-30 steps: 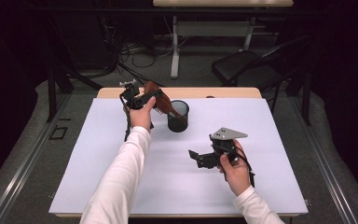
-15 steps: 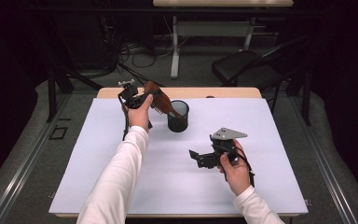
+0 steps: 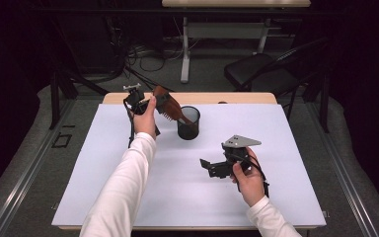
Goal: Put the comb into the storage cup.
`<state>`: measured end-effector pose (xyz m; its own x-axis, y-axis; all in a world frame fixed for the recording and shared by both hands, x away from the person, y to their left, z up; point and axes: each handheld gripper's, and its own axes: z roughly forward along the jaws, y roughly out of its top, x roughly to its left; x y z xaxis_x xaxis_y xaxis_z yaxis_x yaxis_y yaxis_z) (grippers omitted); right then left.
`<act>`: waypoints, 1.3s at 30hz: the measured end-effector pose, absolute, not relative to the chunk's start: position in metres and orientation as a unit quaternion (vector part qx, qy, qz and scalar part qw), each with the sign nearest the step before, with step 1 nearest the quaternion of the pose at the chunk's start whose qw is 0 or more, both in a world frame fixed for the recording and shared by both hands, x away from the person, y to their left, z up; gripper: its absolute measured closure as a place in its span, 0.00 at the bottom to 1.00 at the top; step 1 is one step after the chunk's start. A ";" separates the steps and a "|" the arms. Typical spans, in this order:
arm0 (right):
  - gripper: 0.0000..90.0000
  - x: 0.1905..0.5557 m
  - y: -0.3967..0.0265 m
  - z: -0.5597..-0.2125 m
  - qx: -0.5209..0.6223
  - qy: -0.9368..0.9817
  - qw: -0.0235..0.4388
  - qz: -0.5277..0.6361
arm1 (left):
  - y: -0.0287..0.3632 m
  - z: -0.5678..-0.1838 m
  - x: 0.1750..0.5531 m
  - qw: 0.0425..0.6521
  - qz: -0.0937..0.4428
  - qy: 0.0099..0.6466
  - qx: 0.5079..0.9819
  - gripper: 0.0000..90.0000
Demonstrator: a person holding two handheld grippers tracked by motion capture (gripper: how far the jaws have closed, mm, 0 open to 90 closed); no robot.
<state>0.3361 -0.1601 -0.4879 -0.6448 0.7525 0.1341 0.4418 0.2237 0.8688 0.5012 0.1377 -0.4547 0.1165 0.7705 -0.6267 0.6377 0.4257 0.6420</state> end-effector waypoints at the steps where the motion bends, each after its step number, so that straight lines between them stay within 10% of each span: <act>1: 0.00 0.336 -0.160 -0.488 0.390 0.765 0.160 0.487 | 0.138 -0.455 0.501 0.525 0.064 0.662 0.531 0.01; 39: 0.00 0.339 -0.159 -0.490 0.389 0.767 0.157 0.485 | 0.146 -0.442 0.496 0.534 0.098 0.632 0.554 0.01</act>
